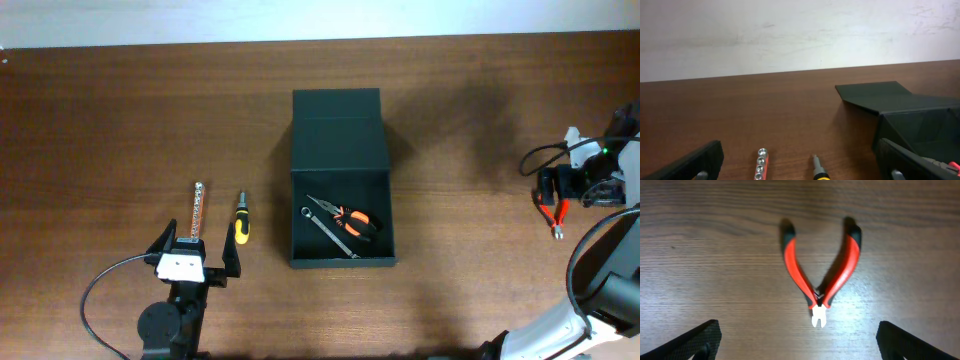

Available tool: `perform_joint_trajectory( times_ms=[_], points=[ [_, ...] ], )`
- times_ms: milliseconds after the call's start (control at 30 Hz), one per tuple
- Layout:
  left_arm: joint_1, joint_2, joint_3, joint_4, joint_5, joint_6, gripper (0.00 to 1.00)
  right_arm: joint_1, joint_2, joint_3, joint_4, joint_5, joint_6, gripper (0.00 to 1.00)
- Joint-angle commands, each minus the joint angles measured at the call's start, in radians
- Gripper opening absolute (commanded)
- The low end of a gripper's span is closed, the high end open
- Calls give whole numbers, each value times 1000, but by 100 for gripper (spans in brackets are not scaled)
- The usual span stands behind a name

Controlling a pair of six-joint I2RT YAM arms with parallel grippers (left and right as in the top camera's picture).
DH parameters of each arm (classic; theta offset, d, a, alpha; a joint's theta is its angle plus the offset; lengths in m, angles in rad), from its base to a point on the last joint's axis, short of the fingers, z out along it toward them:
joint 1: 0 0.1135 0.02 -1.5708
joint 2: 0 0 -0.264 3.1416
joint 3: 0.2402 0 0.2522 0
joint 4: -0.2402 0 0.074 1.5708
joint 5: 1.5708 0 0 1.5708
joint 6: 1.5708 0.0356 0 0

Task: Pack container
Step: 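Lower the right gripper and close it on the red cutters' handles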

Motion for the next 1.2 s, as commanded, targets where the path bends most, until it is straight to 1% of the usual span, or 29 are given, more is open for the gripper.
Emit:
perform_joint_trajectory(
  times_ms=[0, 133, 200, 433, 667, 967, 1167],
  points=[
    [7, -8, -6, -3, -7, 15, 99, 50, 11, -5, 5, -14, -15, 99],
    [7, -8, -6, -3, -7, 15, 99, 89, 18, -5, 14, 35, -22, 99],
    [7, -8, -6, -3, -7, 15, 99, 99, 29, -5, 19, 47, -49, 99],
    [7, -8, -6, -3, -7, 15, 99, 97, 92, -5, 17, 65, -61, 99],
    [7, -8, -6, -3, -7, 15, 99, 98, 114, -5, 59, 76, -73, 99],
    [7, -8, -6, -3, -7, 15, 99, 98, 169, -5, 58, 91, -87, 99],
    [7, -8, -6, -3, -7, 15, 99, 98, 174, -5, 58, 98, -87, 99]
  ],
)
